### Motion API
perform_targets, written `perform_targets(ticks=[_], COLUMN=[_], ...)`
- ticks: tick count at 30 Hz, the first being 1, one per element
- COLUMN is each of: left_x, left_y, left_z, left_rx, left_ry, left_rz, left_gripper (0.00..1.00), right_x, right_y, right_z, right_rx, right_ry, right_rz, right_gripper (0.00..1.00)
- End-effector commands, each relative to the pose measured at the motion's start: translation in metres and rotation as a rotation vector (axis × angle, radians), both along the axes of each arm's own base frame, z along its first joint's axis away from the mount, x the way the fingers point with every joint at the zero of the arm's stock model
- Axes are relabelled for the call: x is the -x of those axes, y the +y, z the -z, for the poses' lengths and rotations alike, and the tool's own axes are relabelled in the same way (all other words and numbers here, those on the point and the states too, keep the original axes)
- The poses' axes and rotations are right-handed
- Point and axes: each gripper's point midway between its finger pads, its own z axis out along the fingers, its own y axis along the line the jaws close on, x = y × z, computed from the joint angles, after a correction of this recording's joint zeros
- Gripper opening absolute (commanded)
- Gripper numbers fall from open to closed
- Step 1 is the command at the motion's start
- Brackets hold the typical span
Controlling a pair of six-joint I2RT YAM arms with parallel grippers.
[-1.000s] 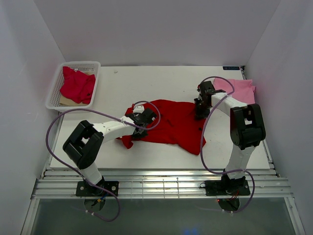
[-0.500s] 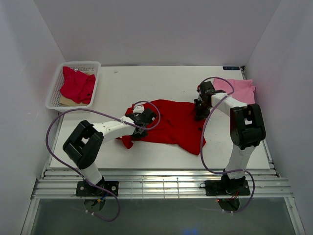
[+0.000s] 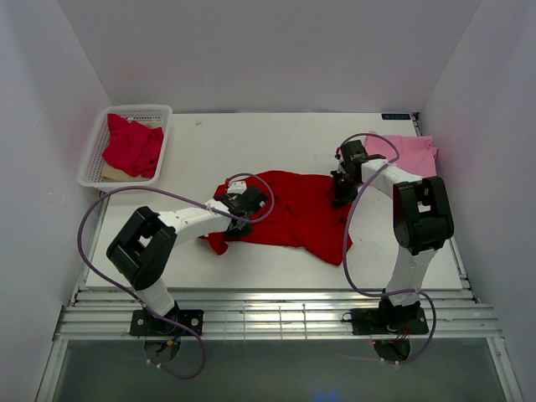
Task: Fold and stack the t-shirts
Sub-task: Flatten out the tshirt
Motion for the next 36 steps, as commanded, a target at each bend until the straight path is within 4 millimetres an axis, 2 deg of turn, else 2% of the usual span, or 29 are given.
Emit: perform_targets(ticks=[1,3,5,7,8,9,10,12,13,14,15,19,21,23,25,26,27,29,31,32,33,34,36], left_x=[-0.002,-0.003,-0.004,-0.010,-0.016,-0.024,-0.030,-0.041,-0.054,-0.059,-0.066,-0.068,-0.064,-0.055,-0.047,-0.044,-0.036,-0.025,-0.012,-0.008,0.004,0.010,0.020], left_y=[-0.002,-0.003,-0.004,-0.009,-0.010,-0.015,-0.016,-0.015,-0.017,-0.016,-0.014,-0.003,-0.001,-0.005,-0.007,-0.006,-0.003,0.005,0.020,0.034,0.050,0.059,0.078], left_z=[-0.017,-0.018,-0.023,-0.042,-0.053,-0.074,-0.090,-0.124,-0.152,-0.166,-0.188,-0.219,-0.222,-0.206,-0.192,-0.185,-0.170,-0.167,-0.153,-0.157,-0.142,-0.137,-0.132], left_rx=[0.027,0.029,0.035,0.056,0.061,0.080,0.093,0.103,0.140,0.148,0.168,0.184,0.199,0.212,0.222,0.224,0.217,0.231,0.207,0.185,0.130,0.110,0.083], left_ry=[-0.038,-0.042,-0.050,-0.077,-0.103,-0.140,-0.175,-0.246,-0.298,-0.319,-0.357,-0.414,-0.415,-0.367,-0.320,-0.304,-0.270,-0.263,-0.237,-0.268,-0.235,-0.233,-0.242], left_rz=[0.000,0.002,0.005,0.003,-0.005,-0.006,-0.015,-0.020,-0.034,-0.033,-0.044,-0.065,-0.059,-0.032,-0.014,-0.018,-0.023,-0.057,-0.120,-0.160,-0.186,-0.208,-0.256], left_gripper=[0.05,0.05,0.04,0.02,0.00,0.00,0.00,0.00,0.00,0.00,0.00,0.00,0.00,0.00,0.00,0.00,0.00,0.00,0.00,0.00,0.00,0.00,0.00], right_x=[-0.006,-0.006,-0.006,-0.009,-0.012,-0.012,-0.023,-0.033,-0.034,-0.045,-0.051,-0.053,-0.050,-0.046,-0.038,-0.036,-0.030,-0.025,-0.016,-0.012,-0.012,-0.005,-0.004], right_y=[0.003,0.002,0.002,0.002,0.001,-0.001,0.000,-0.002,-0.004,-0.003,-0.004,-0.005,-0.005,-0.003,-0.004,-0.004,-0.004,-0.005,-0.007,-0.008,-0.008,-0.008,-0.008], right_z=[0.000,0.001,0.000,-0.011,-0.018,-0.028,-0.044,-0.066,-0.075,-0.094,-0.108,-0.119,-0.106,-0.093,-0.070,-0.063,-0.049,-0.036,-0.024,-0.020,-0.019,-0.014,-0.013], right_rx=[-0.018,-0.017,-0.015,-0.014,-0.012,-0.004,0.001,0.009,0.016,0.012,0.012,0.008,0.007,0.001,0.005,0.007,0.009,0.015,0.019,0.021,0.018,0.015,0.013], right_ry=[-0.016,-0.016,-0.019,-0.040,-0.058,-0.065,-0.109,-0.156,-0.162,-0.209,-0.235,-0.256,-0.221,-0.180,-0.117,-0.100,-0.066,-0.035,-0.005,0.005,-0.002,0.014,0.010], right_rz=[-0.020,-0.023,-0.022,-0.018,-0.018,-0.018,-0.017,-0.020,-0.027,-0.026,-0.026,-0.031,-0.032,-0.024,-0.021,-0.021,-0.016,-0.015,-0.017,-0.017,-0.016,-0.018,-0.018], right_gripper=[0.14,0.08,0.08,0.08,0.08,0.08,0.08,0.08,0.08,0.08,0.08,0.08,0.08,0.27,0.39,0.41,0.41,0.41,0.41,0.41,0.40,0.40,0.40])
